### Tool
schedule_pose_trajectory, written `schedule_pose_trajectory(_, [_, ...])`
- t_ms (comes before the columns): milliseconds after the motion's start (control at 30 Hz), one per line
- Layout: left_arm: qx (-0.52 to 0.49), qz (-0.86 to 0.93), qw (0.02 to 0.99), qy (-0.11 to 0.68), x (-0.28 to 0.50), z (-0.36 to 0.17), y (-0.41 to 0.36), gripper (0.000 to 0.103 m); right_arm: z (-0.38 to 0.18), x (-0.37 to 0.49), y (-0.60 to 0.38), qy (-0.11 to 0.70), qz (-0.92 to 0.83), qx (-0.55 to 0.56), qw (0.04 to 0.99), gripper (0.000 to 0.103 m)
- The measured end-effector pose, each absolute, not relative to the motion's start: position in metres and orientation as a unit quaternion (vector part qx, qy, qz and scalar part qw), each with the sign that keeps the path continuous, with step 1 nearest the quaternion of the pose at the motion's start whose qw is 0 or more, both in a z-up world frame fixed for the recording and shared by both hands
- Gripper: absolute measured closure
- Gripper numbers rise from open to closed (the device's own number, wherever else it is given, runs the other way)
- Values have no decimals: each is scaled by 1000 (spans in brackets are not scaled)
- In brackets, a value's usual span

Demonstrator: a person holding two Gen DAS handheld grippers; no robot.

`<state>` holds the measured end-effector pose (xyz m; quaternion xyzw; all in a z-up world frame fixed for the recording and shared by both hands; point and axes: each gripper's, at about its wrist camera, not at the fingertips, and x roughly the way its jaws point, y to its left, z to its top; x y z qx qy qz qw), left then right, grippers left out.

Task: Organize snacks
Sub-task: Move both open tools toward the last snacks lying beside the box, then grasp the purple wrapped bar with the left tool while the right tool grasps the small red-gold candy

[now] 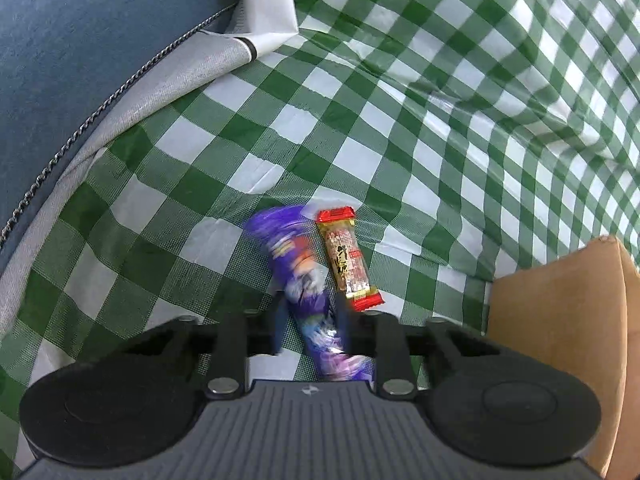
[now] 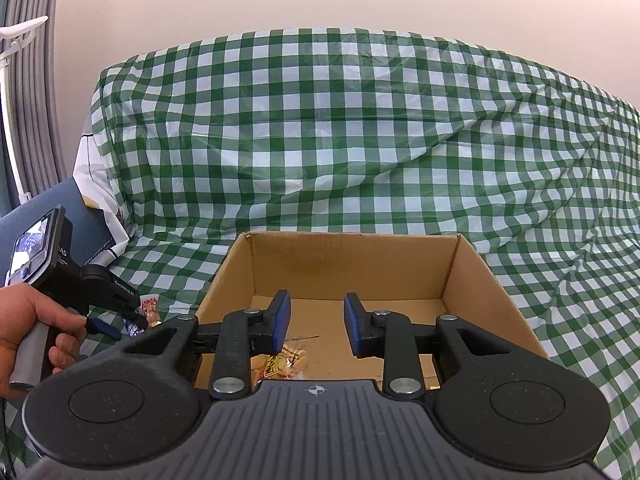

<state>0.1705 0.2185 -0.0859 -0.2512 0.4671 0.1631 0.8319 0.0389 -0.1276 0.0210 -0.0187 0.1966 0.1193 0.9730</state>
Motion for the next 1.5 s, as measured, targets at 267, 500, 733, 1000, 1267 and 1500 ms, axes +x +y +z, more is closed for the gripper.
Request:
schedule_pose_trajectory(267, [-223,182,823,490,149,-75,233,86,16,43,-121,198,125,-38,972,72])
schedule_pose_trajectory(500, [-280,168,795,511,138,-83,260,84,9,43,-105,203,178,-79,960,72])
schedule_pose_trajectory(733, [-325,184,782,499,131,-81,275,87,18,51,-83,228,213,-90,946,72])
schedule_pose_trajectory(1000, [-405,223,743,484,111,-85,299,87,18,81,52,276,230,-73,930,72])
schedule_pose_trajectory(1267, [-435,238,725,478,101,-85,311,87,-30,142,132,346,225,-78,907,66])
schedule_pose_trajectory(1500, [-433,245,723,479,98,-86,308,87,-77,190,164,399,223,-104,884,43])
